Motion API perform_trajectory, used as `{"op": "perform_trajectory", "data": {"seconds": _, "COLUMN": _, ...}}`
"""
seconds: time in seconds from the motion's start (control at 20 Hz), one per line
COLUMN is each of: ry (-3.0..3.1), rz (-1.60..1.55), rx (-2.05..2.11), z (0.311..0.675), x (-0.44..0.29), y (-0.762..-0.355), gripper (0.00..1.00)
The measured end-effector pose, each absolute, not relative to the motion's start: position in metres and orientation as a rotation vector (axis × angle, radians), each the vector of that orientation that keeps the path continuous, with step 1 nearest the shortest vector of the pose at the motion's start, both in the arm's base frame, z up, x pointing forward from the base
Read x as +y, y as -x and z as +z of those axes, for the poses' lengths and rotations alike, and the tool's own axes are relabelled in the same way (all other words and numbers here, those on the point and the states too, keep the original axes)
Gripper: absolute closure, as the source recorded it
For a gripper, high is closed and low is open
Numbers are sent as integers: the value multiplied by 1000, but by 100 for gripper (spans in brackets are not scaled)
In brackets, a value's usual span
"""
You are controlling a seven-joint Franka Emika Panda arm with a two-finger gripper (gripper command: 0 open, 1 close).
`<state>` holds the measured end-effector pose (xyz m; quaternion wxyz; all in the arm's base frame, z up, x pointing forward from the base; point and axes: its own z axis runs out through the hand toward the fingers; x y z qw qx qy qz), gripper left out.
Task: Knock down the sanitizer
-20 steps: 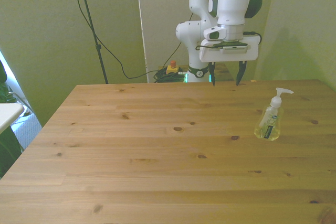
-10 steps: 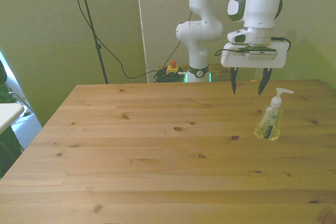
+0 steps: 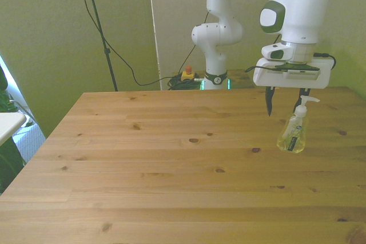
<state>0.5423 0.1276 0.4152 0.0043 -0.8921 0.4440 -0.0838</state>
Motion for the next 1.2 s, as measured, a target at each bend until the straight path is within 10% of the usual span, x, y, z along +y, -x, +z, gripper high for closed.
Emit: {"op": "perform_trajectory", "data": {"seconds": 1.2, "ry": 2799, "rz": -231, "rx": 1465, "z": 408, "x": 119, "y": -633, "gripper": 100}}
